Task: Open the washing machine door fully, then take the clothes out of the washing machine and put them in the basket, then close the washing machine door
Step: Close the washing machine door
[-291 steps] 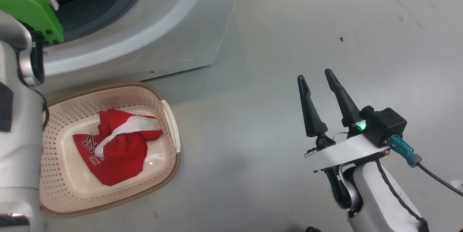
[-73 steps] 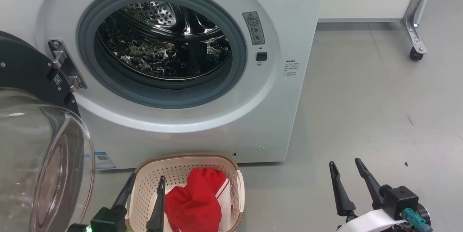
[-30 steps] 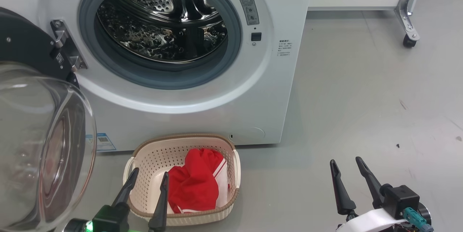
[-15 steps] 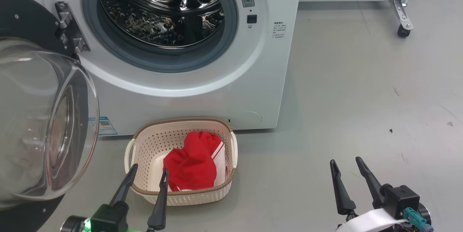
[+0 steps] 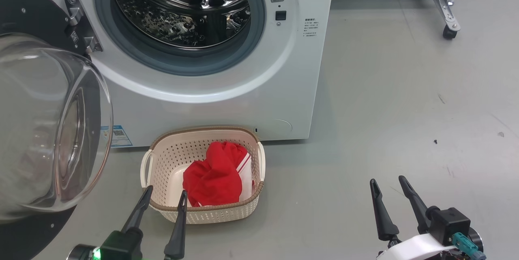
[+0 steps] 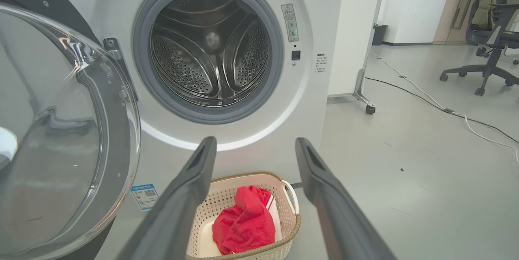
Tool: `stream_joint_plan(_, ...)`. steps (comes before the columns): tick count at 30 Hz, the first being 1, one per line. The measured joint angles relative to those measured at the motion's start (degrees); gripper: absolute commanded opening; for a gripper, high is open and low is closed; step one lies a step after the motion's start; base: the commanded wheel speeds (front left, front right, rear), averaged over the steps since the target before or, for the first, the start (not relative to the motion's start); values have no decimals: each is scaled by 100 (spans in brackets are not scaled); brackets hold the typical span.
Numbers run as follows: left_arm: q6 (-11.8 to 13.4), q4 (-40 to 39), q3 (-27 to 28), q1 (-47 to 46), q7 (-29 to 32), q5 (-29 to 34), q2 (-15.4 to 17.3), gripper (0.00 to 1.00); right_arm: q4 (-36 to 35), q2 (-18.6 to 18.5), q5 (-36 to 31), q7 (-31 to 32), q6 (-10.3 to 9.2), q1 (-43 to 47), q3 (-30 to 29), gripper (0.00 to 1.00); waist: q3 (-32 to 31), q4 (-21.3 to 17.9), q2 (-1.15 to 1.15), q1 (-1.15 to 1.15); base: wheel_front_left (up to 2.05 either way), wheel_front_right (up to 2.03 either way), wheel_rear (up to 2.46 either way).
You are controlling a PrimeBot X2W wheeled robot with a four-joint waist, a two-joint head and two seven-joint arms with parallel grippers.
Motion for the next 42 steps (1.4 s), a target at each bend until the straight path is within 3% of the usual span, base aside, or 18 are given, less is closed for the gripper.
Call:
stream_joint_plan(25,23,-57,-21,42,60,0,-15,100,-60,2,0,0,-48,0,-115,100,55,151,0,0,0,0,0)
stream_joint_plan(32,26,-60,-49,36,102,1,-47,100,-163,-23,-3,0,-48,0,-183,100,104,412,0,0,0,0,0)
stream_joint_plan(42,64,-27,85,31,49,40,-109,100,-245,-98,-54,0,-1,-20,-157,100,196,1105,0,0,0,0,0)
